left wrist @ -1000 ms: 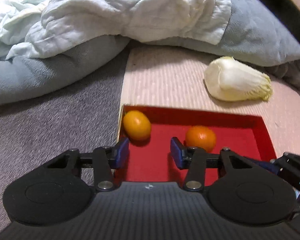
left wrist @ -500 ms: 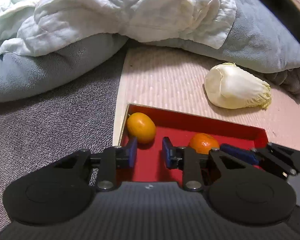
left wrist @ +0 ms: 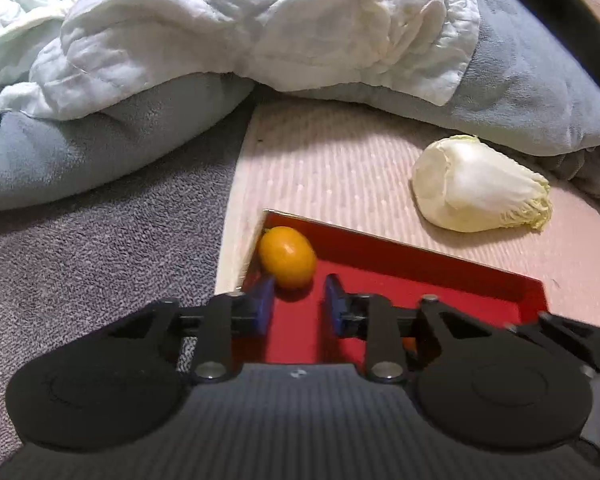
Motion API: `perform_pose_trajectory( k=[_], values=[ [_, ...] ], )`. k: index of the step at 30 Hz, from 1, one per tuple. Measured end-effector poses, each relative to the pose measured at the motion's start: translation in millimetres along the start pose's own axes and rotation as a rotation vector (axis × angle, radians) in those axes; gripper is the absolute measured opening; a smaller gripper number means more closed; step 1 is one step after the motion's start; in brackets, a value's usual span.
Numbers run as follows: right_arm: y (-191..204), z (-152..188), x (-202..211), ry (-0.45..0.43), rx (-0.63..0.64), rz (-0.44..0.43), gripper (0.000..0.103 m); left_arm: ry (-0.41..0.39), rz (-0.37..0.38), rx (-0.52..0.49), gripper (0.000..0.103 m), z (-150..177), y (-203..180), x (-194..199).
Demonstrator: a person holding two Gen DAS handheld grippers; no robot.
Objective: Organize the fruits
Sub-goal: 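Grasp the yellow cherry tomato with the left gripper while the right gripper grasps the mandarin, then carry the yellow tomato and the mandarin over the blue plate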
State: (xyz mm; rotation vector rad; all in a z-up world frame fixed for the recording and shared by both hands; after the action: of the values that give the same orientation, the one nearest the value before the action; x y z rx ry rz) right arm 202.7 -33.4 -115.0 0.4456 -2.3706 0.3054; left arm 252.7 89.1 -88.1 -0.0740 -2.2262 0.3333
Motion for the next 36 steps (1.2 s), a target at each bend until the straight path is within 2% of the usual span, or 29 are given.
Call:
perform_pose_trajectory(
  k=[3,4,9,12,14,15,16,22,26,29,36],
  values=[
    [-4,10,15,-0.013,-0.029,-0.002,0.044,-0.010,0.015,0.012,0.017,0,2,3],
    [-5,13,20,-0.017,-0.039,-0.006,0.044,-0.010,0.021,0.006,0.009,2,2,5],
    [-11,29,40,-0.037,-0.090,-0.026,0.044,0.007,0.085,-0.058,0.009,15,-11,15],
    [-13,36,47,-0.042,-0.104,-0.028,0.044,0.019,0.036,-0.057,0.014,21,-10,18],
    [-14,39,49,-0.043,-0.112,-0.031,0.044,0.021,0.004,-0.048,0.027,23,-6,14],
    [-15,40,49,-0.043,-0.114,-0.032,0.044,0.012,-0.037,-0.044,0.042,21,-3,11],
    [-15,41,50,-0.044,-0.116,-0.032,0.044,0.007,-0.044,-0.033,0.044,20,-1,8],
    [-14,38,48,-0.047,-0.112,-0.048,0.043,-0.053,-0.100,0.012,0.046,12,-11,-5],
    [-12,39,45,-0.041,-0.110,-0.062,0.043,-0.100,-0.150,0.000,0.045,7,-15,-13],
    [-10,40,44,-0.037,-0.109,-0.067,0.043,-0.124,-0.176,-0.036,0.037,7,-19,-18],
    [-11,39,50,-0.044,-0.112,-0.067,0.043,-0.115,-0.123,-0.036,0.036,8,-14,-7]
  ],
)
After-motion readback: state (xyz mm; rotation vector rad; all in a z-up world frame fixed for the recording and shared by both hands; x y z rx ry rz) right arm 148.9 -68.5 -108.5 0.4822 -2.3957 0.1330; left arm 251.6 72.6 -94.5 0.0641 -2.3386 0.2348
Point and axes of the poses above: each gripper's, at about its wrist camera, not at the fingertips, and x roughly against the way its jaws point, y to its left, z to its underside, the point moved 6 cm from there along -x, roughly the way its jaws point, and after that the axes turned 9 degrees about x, right-handed, at the moved point
